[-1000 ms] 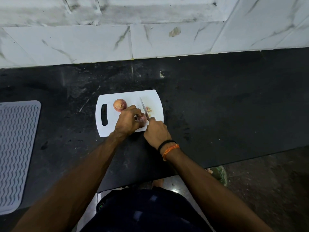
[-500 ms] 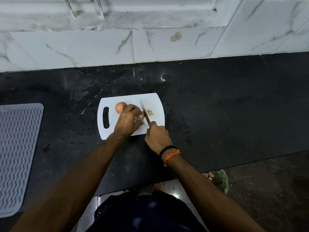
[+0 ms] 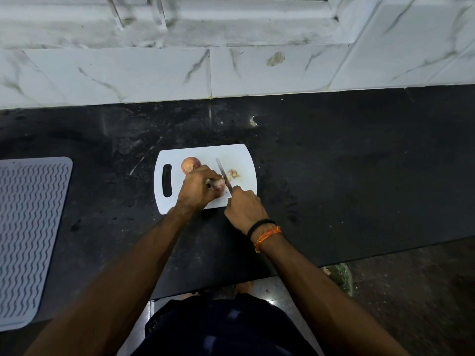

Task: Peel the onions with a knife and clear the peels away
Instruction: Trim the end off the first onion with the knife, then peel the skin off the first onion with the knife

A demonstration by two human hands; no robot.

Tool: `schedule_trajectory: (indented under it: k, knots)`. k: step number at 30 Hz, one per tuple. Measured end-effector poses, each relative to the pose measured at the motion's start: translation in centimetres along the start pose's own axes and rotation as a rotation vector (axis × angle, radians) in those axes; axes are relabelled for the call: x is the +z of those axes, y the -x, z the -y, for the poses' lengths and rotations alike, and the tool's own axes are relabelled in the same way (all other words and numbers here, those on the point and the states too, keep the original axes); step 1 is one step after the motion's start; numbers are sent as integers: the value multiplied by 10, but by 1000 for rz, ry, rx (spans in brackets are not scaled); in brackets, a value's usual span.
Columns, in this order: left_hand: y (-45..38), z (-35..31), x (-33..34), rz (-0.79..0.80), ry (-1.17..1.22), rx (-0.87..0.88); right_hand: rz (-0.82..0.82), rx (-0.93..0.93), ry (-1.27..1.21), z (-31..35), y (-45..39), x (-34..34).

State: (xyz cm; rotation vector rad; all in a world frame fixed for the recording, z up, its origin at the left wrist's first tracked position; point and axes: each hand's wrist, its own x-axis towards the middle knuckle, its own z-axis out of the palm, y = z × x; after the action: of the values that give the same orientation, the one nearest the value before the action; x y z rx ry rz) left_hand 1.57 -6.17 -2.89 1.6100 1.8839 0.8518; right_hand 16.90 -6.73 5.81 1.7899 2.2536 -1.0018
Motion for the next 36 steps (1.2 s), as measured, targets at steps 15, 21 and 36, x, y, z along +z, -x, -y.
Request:
schedule_trajectory:
  k: [15, 21, 36]
  knots:
    - [2, -1, 4, 4, -22, -77, -10, -20, 35, 2, 6, 9]
    - [4, 0, 4, 2, -14, -95, 14, -3, 80, -23, 23, 27]
    - [10, -3, -5, -27, -109, -193, -72, -78, 78, -70, 10, 69]
